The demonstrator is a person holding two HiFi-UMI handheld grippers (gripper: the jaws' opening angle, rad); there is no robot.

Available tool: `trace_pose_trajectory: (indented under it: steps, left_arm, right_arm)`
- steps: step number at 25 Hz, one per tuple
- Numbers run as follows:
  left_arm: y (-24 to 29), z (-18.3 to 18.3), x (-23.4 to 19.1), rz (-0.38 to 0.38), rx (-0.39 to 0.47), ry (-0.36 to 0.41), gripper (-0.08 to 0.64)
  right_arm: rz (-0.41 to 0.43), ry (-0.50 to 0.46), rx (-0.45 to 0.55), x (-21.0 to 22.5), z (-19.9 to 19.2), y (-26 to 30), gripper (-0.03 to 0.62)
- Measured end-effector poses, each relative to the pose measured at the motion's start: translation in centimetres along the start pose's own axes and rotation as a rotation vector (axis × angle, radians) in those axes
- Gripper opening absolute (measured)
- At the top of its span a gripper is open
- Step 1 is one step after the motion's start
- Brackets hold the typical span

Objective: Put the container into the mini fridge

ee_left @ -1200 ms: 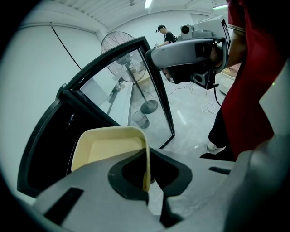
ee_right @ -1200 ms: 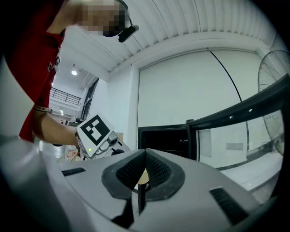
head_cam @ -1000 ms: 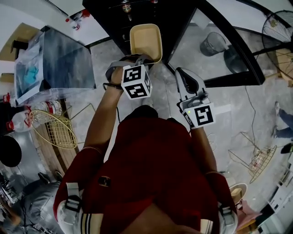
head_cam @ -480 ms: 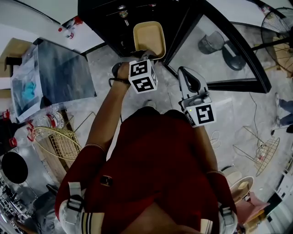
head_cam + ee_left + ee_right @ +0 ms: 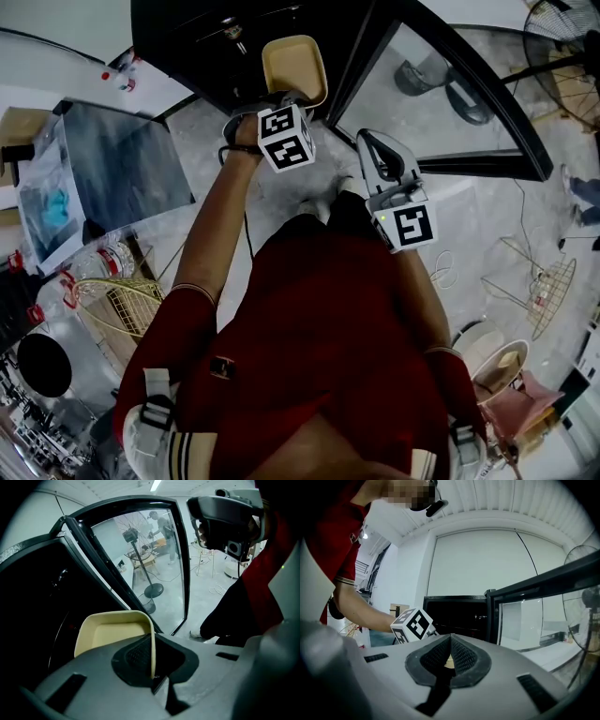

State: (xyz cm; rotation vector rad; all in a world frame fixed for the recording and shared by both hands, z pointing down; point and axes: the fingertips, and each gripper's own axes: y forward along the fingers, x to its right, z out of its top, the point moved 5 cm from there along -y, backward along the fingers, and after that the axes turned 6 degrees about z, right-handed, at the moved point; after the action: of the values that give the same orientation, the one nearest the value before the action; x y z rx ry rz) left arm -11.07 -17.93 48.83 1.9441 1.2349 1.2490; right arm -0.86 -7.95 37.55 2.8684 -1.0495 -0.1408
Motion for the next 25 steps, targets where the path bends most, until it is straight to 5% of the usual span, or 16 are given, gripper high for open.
trace_pose_trajectory:
  steps: [25]
  left_arm:
    - [10.7,-0.5,-5.4,-0.080,-0.104,-0.050,0.017]
  right_arm:
    - [0.099,0.023,-0.027,6.3,-2.5,3.3,-0.002]
